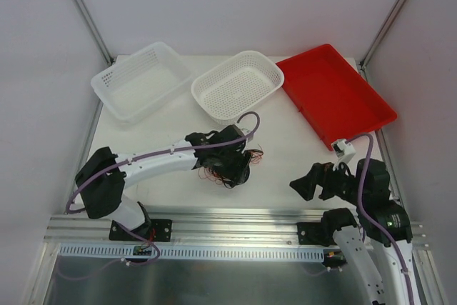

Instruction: Untangle the cables

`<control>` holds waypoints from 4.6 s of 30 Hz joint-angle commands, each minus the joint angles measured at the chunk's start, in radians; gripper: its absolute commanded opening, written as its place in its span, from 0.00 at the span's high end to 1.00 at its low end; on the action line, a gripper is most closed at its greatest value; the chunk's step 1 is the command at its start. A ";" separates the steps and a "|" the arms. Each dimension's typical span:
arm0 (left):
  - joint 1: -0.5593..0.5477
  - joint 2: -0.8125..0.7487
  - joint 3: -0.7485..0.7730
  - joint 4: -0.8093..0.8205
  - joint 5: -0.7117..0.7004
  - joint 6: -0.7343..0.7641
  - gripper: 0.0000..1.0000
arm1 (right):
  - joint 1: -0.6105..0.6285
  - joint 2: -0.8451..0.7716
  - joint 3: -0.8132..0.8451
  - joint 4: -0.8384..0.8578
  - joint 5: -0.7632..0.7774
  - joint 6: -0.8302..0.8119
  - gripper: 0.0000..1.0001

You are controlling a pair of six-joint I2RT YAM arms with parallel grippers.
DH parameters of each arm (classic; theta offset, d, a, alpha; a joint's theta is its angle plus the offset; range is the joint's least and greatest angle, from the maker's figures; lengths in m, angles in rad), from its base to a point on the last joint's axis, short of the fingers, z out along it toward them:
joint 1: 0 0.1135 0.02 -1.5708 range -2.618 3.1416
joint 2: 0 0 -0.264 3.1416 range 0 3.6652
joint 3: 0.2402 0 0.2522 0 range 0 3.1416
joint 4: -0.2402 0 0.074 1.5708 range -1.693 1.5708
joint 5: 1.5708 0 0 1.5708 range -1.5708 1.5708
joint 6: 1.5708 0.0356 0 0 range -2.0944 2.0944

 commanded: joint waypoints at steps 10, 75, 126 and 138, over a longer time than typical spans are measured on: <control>0.001 -0.409 -0.152 -0.025 -0.244 -0.329 0.12 | 0.047 0.169 -0.068 0.231 -0.006 0.079 0.02; -0.140 -0.317 -0.039 -0.026 -0.367 -0.655 1.00 | 0.507 0.962 -0.048 1.038 0.219 0.295 0.14; 0.316 -0.308 1.166 -0.483 -0.462 0.118 1.00 | 0.283 0.818 -0.132 0.538 0.584 0.245 0.94; 0.333 -0.308 0.857 -0.443 -0.483 0.122 1.00 | 0.288 0.768 -0.094 0.503 0.499 0.191 0.58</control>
